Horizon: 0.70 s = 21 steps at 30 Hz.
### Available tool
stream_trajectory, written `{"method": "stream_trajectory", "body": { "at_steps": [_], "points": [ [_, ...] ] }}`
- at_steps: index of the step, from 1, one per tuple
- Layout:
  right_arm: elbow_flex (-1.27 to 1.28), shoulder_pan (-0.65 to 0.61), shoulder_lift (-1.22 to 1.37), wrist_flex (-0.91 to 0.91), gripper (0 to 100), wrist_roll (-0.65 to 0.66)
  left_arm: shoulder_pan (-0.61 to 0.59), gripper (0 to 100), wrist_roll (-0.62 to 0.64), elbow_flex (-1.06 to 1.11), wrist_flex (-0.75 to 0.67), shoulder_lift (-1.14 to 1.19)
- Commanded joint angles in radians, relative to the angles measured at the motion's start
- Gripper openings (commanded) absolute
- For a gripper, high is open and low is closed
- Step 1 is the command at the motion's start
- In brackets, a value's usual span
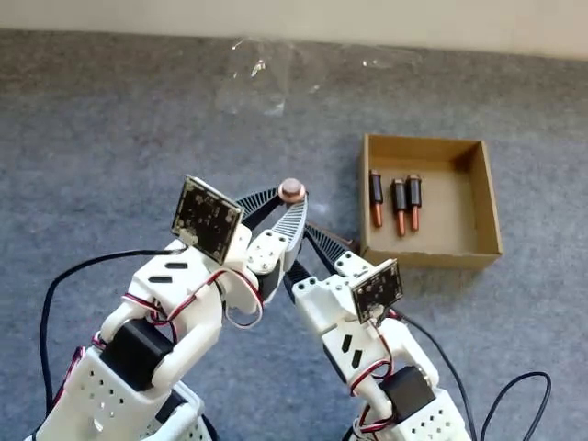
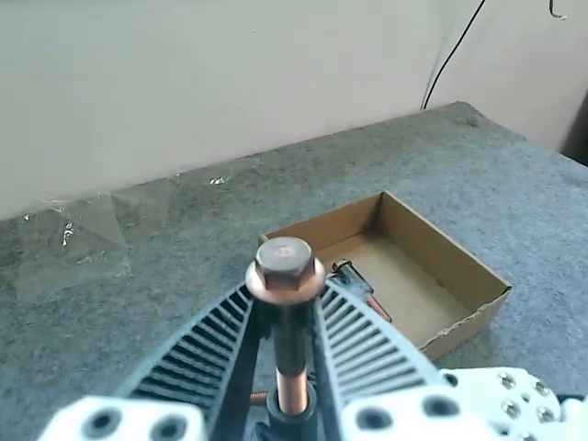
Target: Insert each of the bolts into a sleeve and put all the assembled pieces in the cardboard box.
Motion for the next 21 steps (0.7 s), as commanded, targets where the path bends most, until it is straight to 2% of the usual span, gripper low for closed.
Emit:
{"method": "stream_trajectory", "body": {
  "at_steps": [1,21],
  "points": [
    [0.113,0.021,-0.008,-0.001,0.5,0.017,0.018,1,0.008,-0.010,-0.026,-0.007],
    [0.110,0.021,-0.008,-0.001,0.5,0.017,0.022,1,0.011,0.148,-0.021,-0.027]
  ]
}}
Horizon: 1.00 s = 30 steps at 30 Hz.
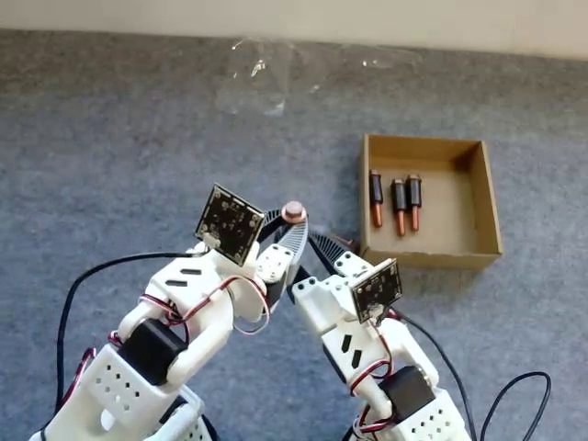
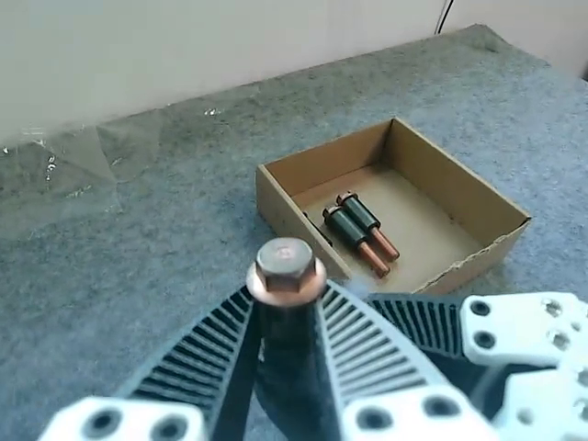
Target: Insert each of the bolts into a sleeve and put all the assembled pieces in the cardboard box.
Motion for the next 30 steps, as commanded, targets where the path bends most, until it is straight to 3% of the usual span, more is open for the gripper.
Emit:
{"method": "stream_trajectory", "body": {
  "at_steps": [1,7,13,23,26,30],
  "points": [
    [0.110,0.021,-0.008,-0.001,0.5,0.018,0.015,1,0.008,0.004,-0.020,-0.045],
    [0.110,0.021,-0.008,-0.001,0.5,0.018,0.008,1,0.000,0.099,-0.035,-0.220],
    [0.110,0.021,-0.008,-0.001,0.5,0.018,0.010,16,-0.072,0.139,-0.061,-0.242],
    [0.110,0.021,-0.008,-0.001,0.5,0.018,0.005,17,-0.078,0.134,-0.066,-0.237],
    [0.110,0.021,-0.008,-0.001,0.5,0.018,-0.041,17,-0.155,0.142,-0.097,-0.237],
    [0.110,0.021,-0.008,-0.001,0.5,0.018,-0.088,17,-0.169,0.157,-0.143,-0.236]
  ]
}}
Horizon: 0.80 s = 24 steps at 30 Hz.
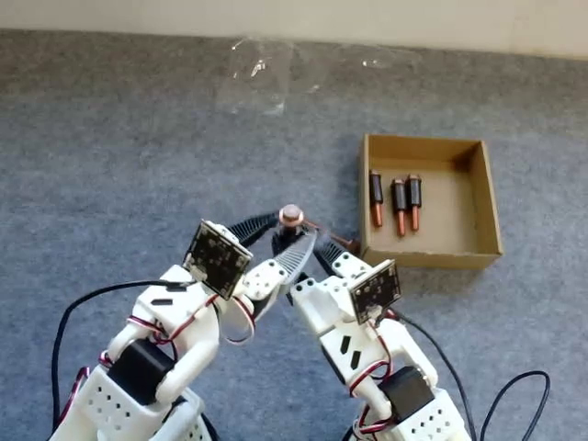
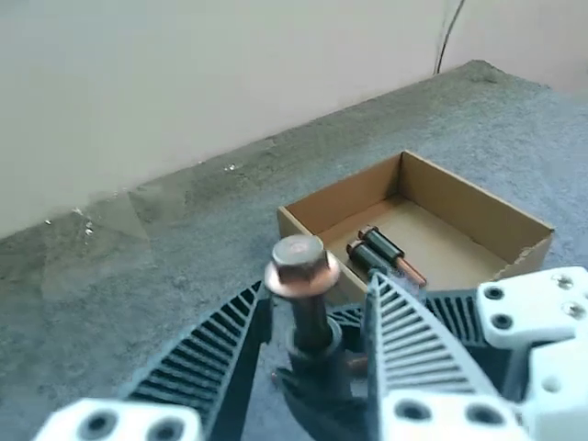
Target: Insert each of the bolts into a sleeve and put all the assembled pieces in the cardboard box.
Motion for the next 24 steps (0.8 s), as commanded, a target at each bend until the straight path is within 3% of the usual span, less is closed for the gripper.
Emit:
{"method": "stream_trajectory", "body": {
  "at_steps": [1,12,21,24],
  "points": [
    [0.110,0.019,-0.008,-0.001,0.5,0.018,-0.039,17,-0.011,-0.001,-0.060,-0.016],
    [0.110,0.019,-0.008,-0.001,0.5,0.018,-0.045,17,-0.014,-0.022,-0.064,-0.018],
    [0.110,0.053,-0.008,0.035,0.5,0.018,-0.323,16,-0.012,-0.191,-0.026,-0.015],
    [0.107,0.096,-0.008,0.120,0.5,0.011,-0.400,16,-0.011,-0.203,0.023,-0.015]
  ]
}}
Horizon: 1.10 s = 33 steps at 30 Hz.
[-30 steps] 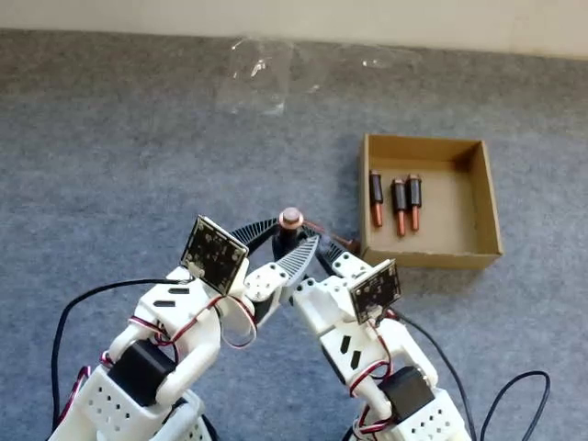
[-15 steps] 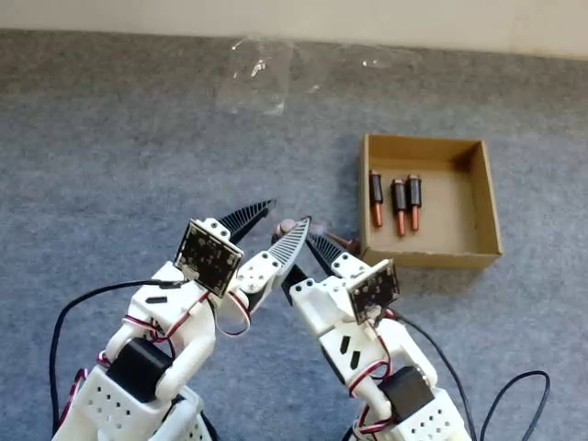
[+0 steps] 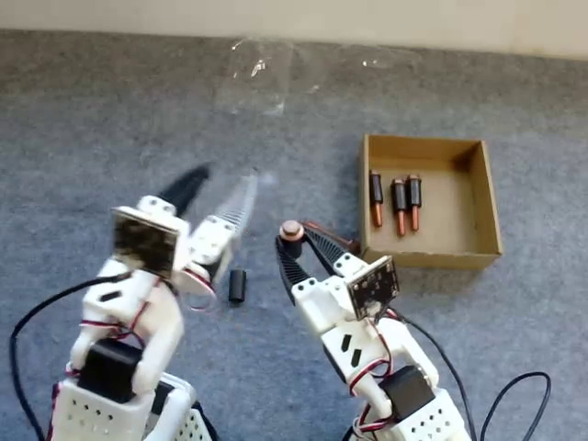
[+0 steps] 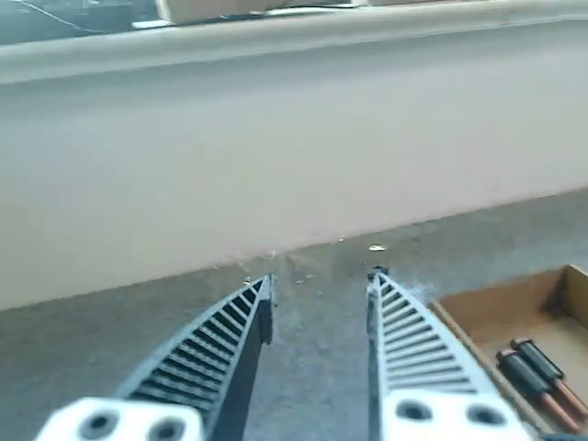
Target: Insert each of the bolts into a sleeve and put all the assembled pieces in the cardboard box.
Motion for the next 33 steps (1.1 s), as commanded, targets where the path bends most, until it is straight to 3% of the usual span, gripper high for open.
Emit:
{"method": "stream_trajectory", "body": {
  "at_steps": [1,9,17,33],
  "points": [
    [0.088,0.064,-0.010,0.088,0.5,0.009,-0.085,16,-0.006,-0.061,0.057,-0.013],
    [-0.209,0.163,-0.010,0.360,0.5,0.009,-0.229,2,-0.009,-0.062,0.126,0.154],
    [-0.447,0.257,0.028,0.487,0.5,0.017,-0.280,1,-0.009,-0.061,0.130,0.395],
    [-1.010,0.518,0.858,0.521,0.5,0.094,-0.282,1,-0.006,-0.056,0.270,0.487]
  ]
}}
